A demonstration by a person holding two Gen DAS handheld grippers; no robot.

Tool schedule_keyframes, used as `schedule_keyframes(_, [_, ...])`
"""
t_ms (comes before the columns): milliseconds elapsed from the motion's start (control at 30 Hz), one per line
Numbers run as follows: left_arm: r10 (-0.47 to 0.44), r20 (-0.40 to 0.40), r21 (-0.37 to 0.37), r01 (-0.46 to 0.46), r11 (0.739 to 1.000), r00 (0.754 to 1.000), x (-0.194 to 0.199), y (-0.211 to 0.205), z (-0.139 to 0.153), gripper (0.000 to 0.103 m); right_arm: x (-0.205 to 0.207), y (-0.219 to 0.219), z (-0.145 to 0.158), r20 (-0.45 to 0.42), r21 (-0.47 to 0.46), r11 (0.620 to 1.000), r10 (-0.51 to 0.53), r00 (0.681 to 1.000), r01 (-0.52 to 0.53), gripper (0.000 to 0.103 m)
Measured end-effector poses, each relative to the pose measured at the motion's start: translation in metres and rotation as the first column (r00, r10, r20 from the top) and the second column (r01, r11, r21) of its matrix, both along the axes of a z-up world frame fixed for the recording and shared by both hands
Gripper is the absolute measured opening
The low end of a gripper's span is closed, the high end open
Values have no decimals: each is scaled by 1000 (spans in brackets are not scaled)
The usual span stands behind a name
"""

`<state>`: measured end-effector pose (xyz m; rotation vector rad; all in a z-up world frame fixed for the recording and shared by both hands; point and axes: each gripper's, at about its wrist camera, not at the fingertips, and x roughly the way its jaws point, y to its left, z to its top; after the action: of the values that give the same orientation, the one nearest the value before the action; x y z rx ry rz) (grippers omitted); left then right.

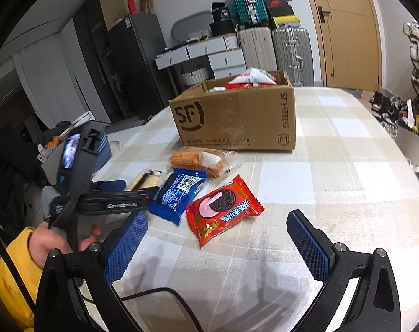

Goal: Organize snacks
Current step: 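Grasp the cracker pack with the left tool while the right tool grasps the red Oreo pack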

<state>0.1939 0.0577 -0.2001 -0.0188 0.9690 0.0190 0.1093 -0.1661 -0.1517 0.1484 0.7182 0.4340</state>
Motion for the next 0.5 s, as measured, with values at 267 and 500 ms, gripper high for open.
schedule_keyframes(267, [-23, 11, -28, 23, 999, 1000, 1, 10, 3, 55, 50, 1, -22, -250, 158, 987, 15, 968, 25, 102])
schedule_keyframes(500, [-6, 9, -63, 7, 998, 1000, -19, 28, 7, 55, 80, 5, -36, -380, 170, 977, -55, 923, 129, 102])
